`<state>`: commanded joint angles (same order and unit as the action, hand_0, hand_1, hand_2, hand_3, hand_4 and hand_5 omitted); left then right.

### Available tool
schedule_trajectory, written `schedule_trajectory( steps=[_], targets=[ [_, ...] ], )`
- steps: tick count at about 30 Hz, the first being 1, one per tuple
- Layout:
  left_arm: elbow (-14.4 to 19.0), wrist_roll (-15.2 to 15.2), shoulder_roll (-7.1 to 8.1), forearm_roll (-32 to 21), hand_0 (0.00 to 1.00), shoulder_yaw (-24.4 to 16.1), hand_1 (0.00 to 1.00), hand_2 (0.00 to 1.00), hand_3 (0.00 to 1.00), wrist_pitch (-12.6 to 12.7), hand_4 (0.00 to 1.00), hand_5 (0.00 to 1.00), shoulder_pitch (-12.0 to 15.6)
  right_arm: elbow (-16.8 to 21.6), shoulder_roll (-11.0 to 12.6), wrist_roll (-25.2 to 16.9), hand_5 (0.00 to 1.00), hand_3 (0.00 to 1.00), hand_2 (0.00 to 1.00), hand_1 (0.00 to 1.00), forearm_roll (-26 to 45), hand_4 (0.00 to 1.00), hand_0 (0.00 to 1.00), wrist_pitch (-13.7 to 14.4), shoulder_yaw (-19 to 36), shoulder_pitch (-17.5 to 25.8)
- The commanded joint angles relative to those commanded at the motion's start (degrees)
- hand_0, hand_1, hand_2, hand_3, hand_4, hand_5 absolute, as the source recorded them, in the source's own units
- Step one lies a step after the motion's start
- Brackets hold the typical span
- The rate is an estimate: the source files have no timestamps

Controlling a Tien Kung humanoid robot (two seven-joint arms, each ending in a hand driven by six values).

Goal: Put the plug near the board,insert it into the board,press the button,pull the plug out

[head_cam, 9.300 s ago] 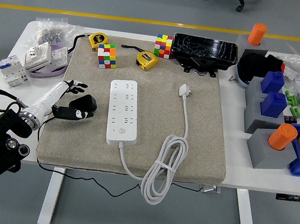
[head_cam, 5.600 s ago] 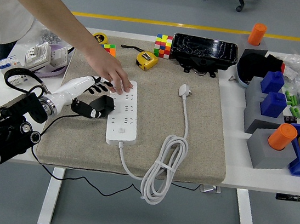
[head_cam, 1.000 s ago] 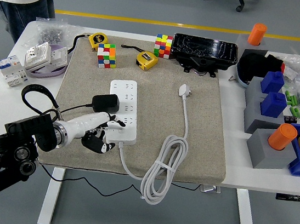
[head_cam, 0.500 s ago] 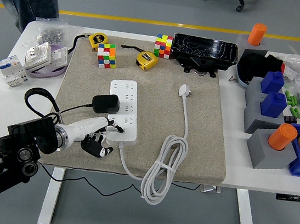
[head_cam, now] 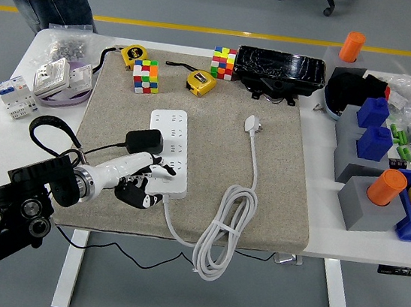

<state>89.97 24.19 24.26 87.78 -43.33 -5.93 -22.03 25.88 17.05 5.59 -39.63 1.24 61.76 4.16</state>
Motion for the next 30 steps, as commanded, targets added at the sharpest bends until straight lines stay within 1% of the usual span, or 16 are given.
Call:
schedule_trajectory(
  steps=[7,11,12,17,18,23,24,30],
  targets=[
    [0.4,0.0,-0.05,0.0,0.079,-0.6,0.051,0.162,0.713,0.1,0.618,0.002,0.3,0.0,-0.1,0.0,0.534,0.604,0.694,0.682,0.0,0.936,0.67,0.0,0.1,0.0],
    [0.4,-0.7,-0.01,0.4,0.079,-1.1,0.051,0.162,0.713,0.7,0.618,0.002,0.3,0.0,-0.1,0.0,0.534,0.604,0.694,0.682,-0.1,0.936,0.67,0.0,0.3,0.1],
    [0.4,-1.1,-0.01,0.6,0.087,-1.1,0.046,0.161,0.684,1.0,0.672,0.002,0.3,0.0,-0.1,0.0,0.534,0.603,0.694,0.682,0.0,0.936,0.668,0.0,0.3,0.1],
    [0.2,-4.3,-0.18,1.6,0.087,-1.5,0.046,0.161,0.684,3.3,0.672,0.002,0.5,0.0,-0.2,0.0,0.534,0.603,0.694,0.682,-0.1,0.936,0.668,0.0,0.4,0.0],
    [0.1,-4.8,-0.21,1.8,0.162,-1.5,0.075,0.226,0.638,3.7,0.809,0.019,0.5,0.0,-0.2,0.0,0.534,0.605,0.694,0.683,-0.1,0.936,0.668,0.0,0.4,0.0],
    [0.2,-5.6,-0.27,1.7,0.162,-1.6,0.075,0.226,0.638,4.5,0.809,0.019,0.6,0.0,-0.3,0.0,0.534,0.605,0.694,0.683,-0.1,0.936,0.668,0.0,0.4,0.0],
    [0.2,-5.6,-0.28,1.8,0.157,-1.6,0.073,0.228,0.64,4.5,0.833,0.054,0.7,0.0,-0.3,0.0,0.535,0.603,0.694,0.683,-0.1,0.936,0.669,0.0,0.4,0.1],
    [0.2,-5.1,-0.24,1.6,0.157,-1.5,0.073,0.228,0.64,4.2,0.833,0.054,0.6,0.0,-0.2,0.0,0.535,0.603,0.694,0.683,-0.2,0.936,0.669,0.0,0.5,0.1]
  ],
)
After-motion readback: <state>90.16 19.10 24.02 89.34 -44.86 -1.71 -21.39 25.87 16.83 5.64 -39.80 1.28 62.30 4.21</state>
